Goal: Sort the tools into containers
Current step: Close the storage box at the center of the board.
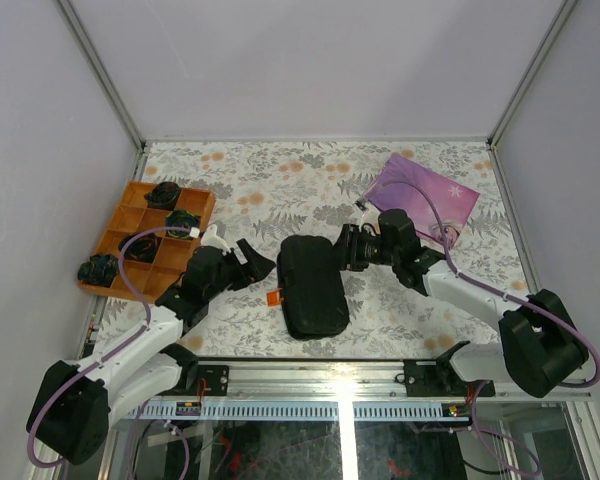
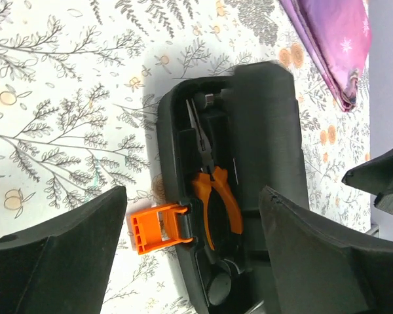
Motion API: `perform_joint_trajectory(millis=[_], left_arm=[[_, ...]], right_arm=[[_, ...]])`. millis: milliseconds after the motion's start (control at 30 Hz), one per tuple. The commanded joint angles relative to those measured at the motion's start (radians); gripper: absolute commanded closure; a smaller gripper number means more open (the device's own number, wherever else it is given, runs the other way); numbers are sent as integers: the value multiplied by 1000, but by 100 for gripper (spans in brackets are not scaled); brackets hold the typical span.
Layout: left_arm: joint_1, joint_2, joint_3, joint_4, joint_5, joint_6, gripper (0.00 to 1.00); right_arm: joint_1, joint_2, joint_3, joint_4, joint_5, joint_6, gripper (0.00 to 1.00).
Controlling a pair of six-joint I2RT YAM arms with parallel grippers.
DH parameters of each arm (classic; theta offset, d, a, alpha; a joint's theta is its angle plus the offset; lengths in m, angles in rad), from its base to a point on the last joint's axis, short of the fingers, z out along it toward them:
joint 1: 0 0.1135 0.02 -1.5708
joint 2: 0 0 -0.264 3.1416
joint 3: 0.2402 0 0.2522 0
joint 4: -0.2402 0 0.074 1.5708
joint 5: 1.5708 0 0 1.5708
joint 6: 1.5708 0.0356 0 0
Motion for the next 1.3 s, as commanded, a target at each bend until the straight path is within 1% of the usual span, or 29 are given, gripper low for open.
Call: perform_joint_trajectory(millis=[0, 133, 200, 233, 300, 400, 567, 733, 867, 933, 1033, 1167, 1267], left_arm=[[-4, -25, -9, -36, -41, 0, 17], [-3, -44, -10, -46, -46, 0, 12], [-4, -44, -10, -50, -47, 0, 7], [-4, -40, -12, -50, -48, -3, 5], [-3, -32, -11, -50, -44, -12, 0], [-3, -24, -12, -50, -47, -29, 0], [-3, -34, -25, -52, -61, -59, 0], [-3, -21, -51, -26, -43, -67, 0], [-5, 27, -53, -20, -36, -80, 0], [-7, 60, -52, -14, -24, -90, 0], [-42, 82, -55, -19, -53, -119, 0], [-108, 57, -70, -45, -138, -175, 0], [-137, 47, -76, -53, -156, -218, 0]], right_arm=[[7, -11, 89, 26, 6, -18, 50], [7, -35, 115, -77, 98, -105, 43], [7, -48, 107, -109, 148, -143, 36], [7, -51, 96, -111, 166, -153, 30], [7, -44, 81, -110, 175, -172, 21], [7, -16, 67, -110, 171, -191, 1], [7, 40, 38, -76, 123, -188, 1], [7, 81, -10, 9, 62, -131, 1], [10, 114, -32, 30, 38, -106, 0], [20, 131, -33, 35, 36, -98, 1], [43, 163, -19, 1, 51, -113, 3], [61, 189, -1, -66, 106, -148, 6], [66, 207, 17, -144, 163, -185, 10]])
